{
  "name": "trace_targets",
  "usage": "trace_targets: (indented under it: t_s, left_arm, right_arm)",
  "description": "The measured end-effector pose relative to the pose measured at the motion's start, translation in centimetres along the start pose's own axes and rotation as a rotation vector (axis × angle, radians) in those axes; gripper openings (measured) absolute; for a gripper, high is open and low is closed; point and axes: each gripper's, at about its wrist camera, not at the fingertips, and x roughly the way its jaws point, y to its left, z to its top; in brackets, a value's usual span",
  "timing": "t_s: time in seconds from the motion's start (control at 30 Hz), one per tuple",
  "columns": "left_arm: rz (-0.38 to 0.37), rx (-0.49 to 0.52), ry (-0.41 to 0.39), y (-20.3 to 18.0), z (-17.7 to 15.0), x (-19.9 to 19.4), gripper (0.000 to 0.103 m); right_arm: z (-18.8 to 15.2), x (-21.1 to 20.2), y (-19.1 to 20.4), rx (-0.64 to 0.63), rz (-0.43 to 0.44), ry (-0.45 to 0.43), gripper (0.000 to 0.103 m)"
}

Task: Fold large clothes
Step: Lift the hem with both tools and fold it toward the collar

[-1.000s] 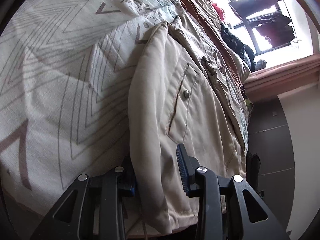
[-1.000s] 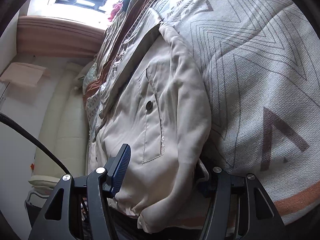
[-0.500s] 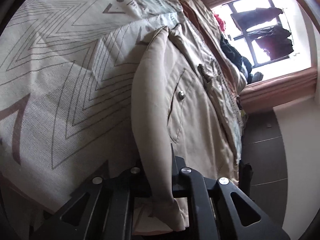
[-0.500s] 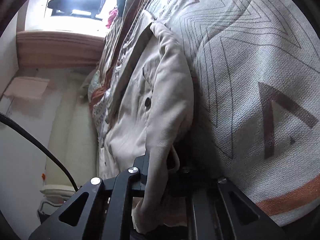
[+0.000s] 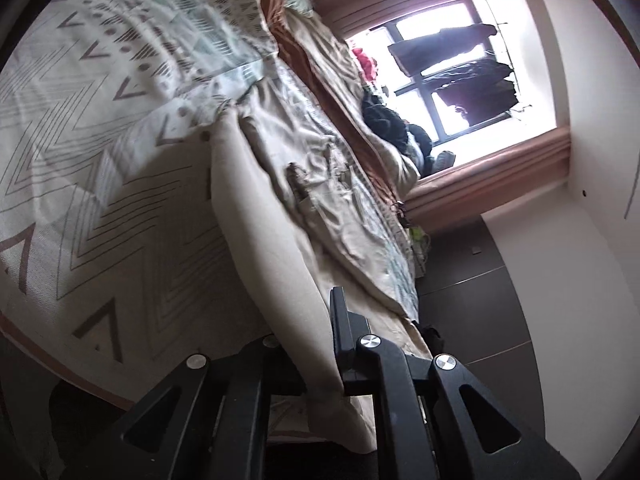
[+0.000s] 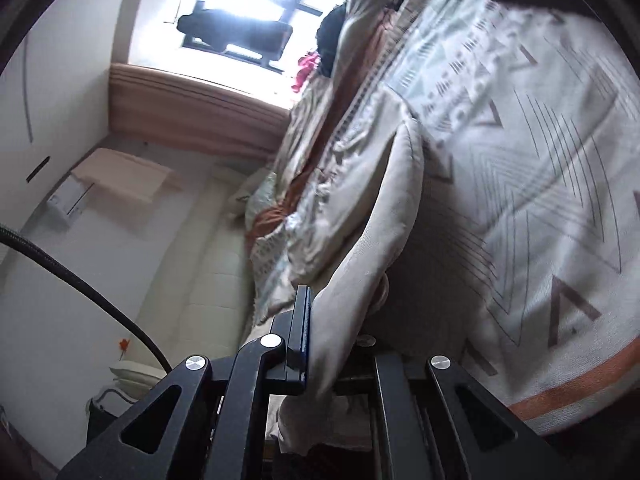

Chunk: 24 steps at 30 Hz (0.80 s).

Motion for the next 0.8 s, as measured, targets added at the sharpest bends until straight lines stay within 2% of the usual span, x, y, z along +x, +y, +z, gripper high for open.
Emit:
trace_targets:
  t_s: [0.2,0.4,0.57,0.8]
  left_arm:
    - [-0.047,0.029,-0.024,-3.4,0.2,-1.6,0.01]
    - [-0.096,0.104,-0.078,-8.1,0.5,-4.4,0.01]
    - [-0.096,0.154,-0.12,-11.4,0.6,-6.6,0.01]
    - [-0.152,0.211,-0.171,-14.1,0.6,-9.4,0.01]
  right_arm:
    - [0.1,-2.6,2.5,-0.038,0.078,-0.049,0.004]
    - [0.4,-6.0,5.0,-0.111,0.144,-0.08,0.004]
    - [0.4,-8.3,6.9,-0.161,0.202,-0.125,0.004]
    - [0.2,-7.8,9.3,-0.244,0.271,-0.165,0.004]
